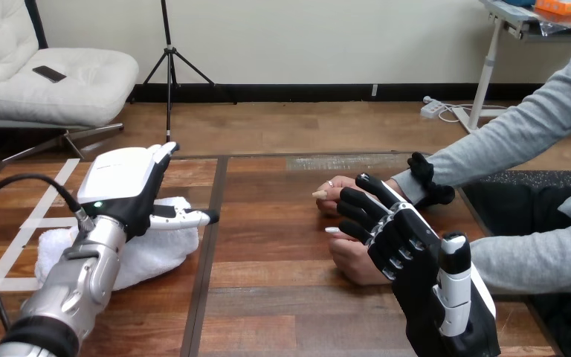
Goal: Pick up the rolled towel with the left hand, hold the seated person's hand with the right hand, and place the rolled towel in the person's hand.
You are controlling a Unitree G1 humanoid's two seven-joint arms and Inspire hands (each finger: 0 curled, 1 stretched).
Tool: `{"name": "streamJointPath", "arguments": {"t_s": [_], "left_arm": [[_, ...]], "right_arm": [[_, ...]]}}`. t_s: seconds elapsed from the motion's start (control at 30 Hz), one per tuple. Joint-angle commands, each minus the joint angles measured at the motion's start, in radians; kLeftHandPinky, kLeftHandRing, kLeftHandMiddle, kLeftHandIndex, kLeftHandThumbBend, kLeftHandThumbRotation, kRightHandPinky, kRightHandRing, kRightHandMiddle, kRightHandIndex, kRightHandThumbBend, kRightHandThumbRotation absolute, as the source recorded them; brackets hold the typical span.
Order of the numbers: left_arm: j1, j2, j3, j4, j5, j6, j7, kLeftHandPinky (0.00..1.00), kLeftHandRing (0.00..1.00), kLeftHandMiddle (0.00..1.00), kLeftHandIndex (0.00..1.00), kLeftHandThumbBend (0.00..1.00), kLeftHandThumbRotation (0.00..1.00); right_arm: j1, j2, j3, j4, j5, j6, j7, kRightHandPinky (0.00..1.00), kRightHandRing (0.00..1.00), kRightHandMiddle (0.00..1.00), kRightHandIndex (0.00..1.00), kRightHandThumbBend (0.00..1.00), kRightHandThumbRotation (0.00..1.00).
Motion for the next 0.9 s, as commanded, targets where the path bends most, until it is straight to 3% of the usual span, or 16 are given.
{"name": "streamJointPath", "arguments": {"t_s": [0.0,0.87], "left_arm": [[-0.108,-0.005,-0.030,0.037,0.004,0.019,0.007,0.91,0.92,0.94,0.94,0.93,0.72],[-0.142,-0.024,-0.109,0.113,-0.001,0.090,-0.004,0.91,0.93,0.96,0.94,0.96,0.75]], "right_arm": [[-0.063,0.007,-0.007,-0.005,0.012,-0.027,0.005,0.89,0.88,0.87,0.87,0.88,1.00],[-0.058,0.002,-0.014,-0.004,0.011,-0.038,0.005,0.86,0.87,0.86,0.86,0.89,1.00]]}}
